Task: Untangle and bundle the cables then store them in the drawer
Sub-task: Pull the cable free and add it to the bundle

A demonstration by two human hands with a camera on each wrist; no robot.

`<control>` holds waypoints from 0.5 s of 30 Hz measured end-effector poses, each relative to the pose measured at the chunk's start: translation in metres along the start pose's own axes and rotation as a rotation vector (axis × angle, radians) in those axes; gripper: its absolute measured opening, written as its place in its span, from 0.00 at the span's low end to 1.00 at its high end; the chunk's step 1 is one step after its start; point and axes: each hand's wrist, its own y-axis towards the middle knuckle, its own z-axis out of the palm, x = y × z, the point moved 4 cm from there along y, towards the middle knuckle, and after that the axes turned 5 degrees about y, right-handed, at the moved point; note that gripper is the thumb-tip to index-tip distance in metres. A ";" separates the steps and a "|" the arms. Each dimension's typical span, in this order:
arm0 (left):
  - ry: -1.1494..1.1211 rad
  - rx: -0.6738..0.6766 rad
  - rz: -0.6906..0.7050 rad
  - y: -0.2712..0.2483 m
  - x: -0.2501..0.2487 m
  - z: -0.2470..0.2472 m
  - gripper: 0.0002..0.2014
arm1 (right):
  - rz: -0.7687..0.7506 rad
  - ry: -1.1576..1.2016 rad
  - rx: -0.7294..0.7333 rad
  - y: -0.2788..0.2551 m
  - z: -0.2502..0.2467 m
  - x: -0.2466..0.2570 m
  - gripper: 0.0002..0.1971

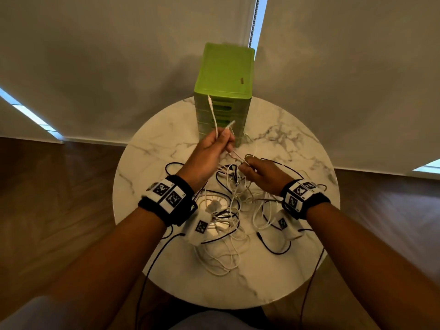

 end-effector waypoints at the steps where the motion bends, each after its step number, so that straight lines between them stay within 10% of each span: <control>1: -0.062 -0.048 0.003 0.000 -0.009 -0.008 0.13 | -0.010 -0.022 0.028 0.000 -0.001 -0.003 0.12; 6: -0.438 -0.316 0.205 0.017 -0.079 -0.075 0.12 | 0.194 -0.118 0.234 -0.027 -0.001 -0.051 0.12; 15: 0.320 -0.056 0.195 0.000 -0.039 -0.047 0.11 | 0.248 -0.183 0.024 -0.026 -0.031 -0.043 0.11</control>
